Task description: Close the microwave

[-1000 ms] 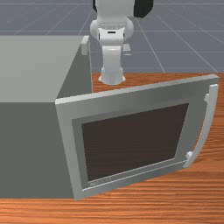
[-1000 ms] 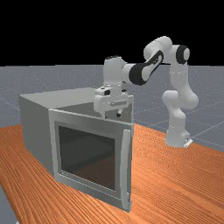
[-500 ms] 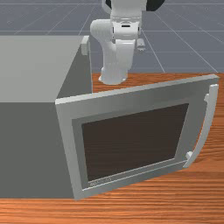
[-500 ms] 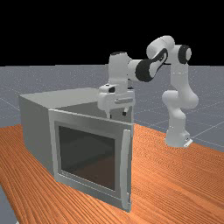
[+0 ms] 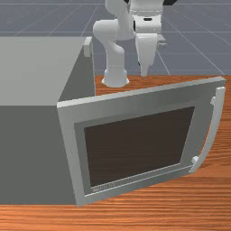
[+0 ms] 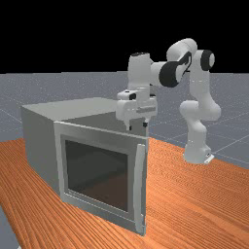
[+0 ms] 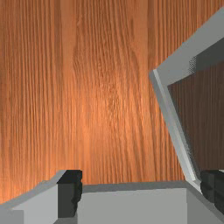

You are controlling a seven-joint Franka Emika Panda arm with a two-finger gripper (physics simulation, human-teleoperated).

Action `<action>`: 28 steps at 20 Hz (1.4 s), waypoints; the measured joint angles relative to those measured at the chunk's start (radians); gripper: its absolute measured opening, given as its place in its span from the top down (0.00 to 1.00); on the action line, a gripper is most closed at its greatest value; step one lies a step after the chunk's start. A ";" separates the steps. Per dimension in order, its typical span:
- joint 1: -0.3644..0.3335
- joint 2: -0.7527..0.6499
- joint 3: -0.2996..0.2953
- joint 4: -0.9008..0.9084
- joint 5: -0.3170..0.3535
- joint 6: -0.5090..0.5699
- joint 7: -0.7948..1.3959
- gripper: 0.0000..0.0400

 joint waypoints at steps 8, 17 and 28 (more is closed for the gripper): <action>0.003 0.112 -0.005 0.170 -0.005 -0.057 0.020 0.00; 0.087 0.073 -0.123 0.004 -0.288 0.482 0.249 0.00; 0.016 0.063 -0.029 0.043 -0.098 0.442 0.062 0.00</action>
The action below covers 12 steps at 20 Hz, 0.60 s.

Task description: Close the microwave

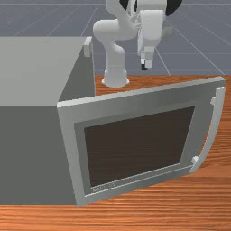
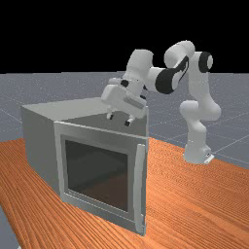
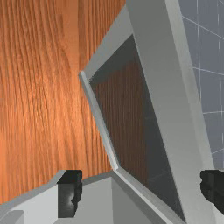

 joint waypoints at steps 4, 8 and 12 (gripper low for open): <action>-0.007 0.049 0.011 0.087 0.038 -0.112 -0.036 0.00; 0.015 0.093 0.033 0.167 0.068 -0.202 0.003 0.00; 0.057 0.099 0.030 0.171 0.014 -0.186 0.063 0.00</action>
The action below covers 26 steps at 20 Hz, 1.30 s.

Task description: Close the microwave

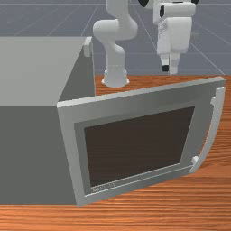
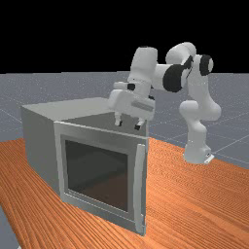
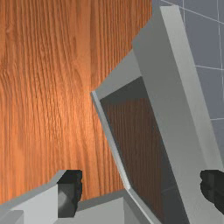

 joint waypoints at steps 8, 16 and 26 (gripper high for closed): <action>0.032 0.022 0.006 0.029 -0.019 0.002 0.039 0.00; 0.027 0.153 0.010 0.236 0.003 -0.152 0.019 0.03; 0.035 0.077 0.000 0.101 -0.027 0.034 0.046 0.00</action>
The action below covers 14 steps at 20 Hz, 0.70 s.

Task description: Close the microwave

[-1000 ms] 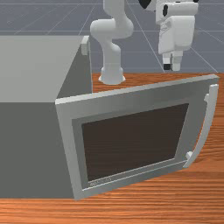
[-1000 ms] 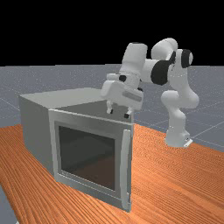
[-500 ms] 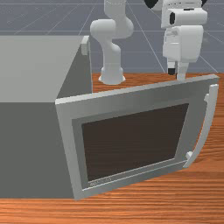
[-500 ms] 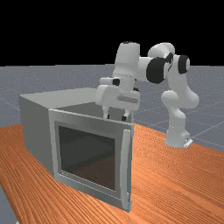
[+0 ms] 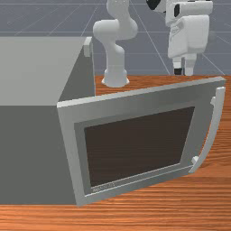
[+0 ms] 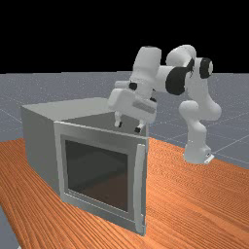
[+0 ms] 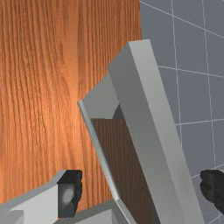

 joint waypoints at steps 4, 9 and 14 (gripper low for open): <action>0.023 0.023 -0.009 0.062 -0.014 -0.061 0.062 0.00; 0.064 0.005 -0.023 -0.007 -0.080 0.095 0.116 0.00; 0.072 0.036 -0.037 0.018 -0.102 0.160 0.128 0.00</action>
